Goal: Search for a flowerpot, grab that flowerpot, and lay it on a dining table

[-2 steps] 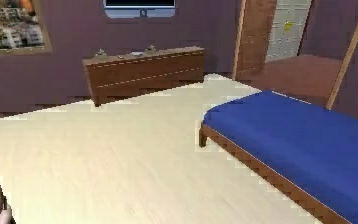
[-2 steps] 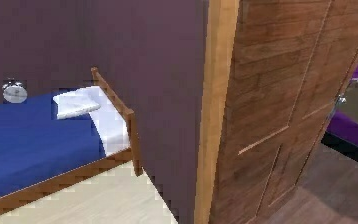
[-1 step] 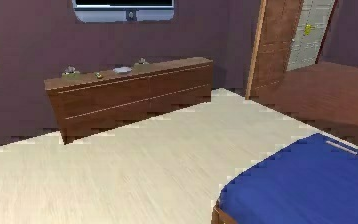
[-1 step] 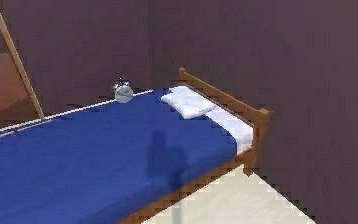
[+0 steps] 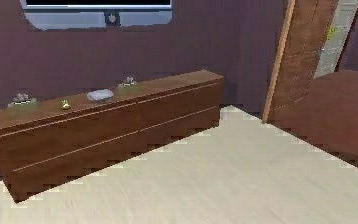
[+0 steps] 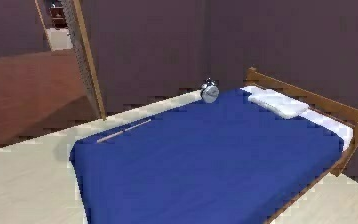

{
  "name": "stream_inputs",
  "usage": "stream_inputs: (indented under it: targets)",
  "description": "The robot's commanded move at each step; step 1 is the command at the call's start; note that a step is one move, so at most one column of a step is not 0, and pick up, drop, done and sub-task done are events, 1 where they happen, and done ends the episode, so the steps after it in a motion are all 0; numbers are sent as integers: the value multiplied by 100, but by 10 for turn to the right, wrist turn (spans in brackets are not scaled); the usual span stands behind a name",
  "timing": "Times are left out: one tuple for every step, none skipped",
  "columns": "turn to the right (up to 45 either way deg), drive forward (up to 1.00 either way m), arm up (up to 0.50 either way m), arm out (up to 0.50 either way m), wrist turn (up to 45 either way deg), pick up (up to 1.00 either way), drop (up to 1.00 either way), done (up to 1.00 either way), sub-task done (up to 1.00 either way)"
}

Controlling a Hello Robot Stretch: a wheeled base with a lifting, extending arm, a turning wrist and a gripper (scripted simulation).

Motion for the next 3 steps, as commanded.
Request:
stream_inputs:
  targets:
    - [90, 0, 0, 0, 0, 0, 0, 0, 0]
    - [0, 30, 0, 0, 0, 0, 0, 0, 0]
    - [330, 0, 0, 0, 0, 0, 0, 0, 0]
